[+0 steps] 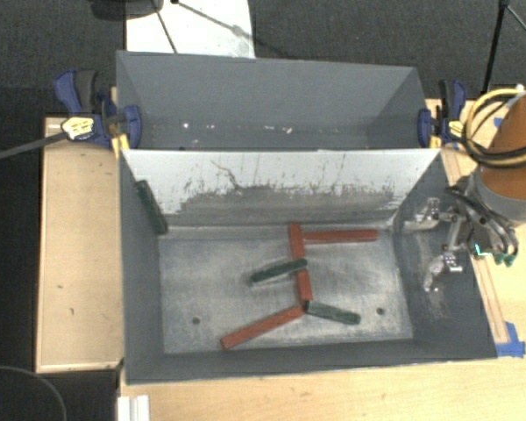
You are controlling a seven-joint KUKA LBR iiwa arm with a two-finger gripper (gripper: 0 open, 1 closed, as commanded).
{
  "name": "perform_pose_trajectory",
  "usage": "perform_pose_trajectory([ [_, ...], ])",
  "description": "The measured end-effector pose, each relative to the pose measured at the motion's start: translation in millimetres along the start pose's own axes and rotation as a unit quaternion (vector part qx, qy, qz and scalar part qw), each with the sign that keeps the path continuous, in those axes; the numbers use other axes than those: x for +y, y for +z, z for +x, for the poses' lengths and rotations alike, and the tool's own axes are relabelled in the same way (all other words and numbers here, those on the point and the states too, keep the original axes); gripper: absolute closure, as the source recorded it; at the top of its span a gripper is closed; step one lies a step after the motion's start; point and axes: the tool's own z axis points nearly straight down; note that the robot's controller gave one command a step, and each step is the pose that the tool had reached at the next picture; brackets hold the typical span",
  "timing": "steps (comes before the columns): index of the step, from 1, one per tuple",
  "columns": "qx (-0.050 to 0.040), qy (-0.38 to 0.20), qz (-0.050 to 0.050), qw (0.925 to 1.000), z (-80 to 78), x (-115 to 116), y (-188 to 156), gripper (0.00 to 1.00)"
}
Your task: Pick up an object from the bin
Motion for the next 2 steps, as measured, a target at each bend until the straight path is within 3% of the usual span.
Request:
perform_pose_trajectory([
  [1,-0.0038,-0.002,0.001,1.0,-1.8,0.4,-3.8,0.0],
  [2,-0.0067,0.018,0.001,0.9998,1.4,11.5,50.2,0.0],
])
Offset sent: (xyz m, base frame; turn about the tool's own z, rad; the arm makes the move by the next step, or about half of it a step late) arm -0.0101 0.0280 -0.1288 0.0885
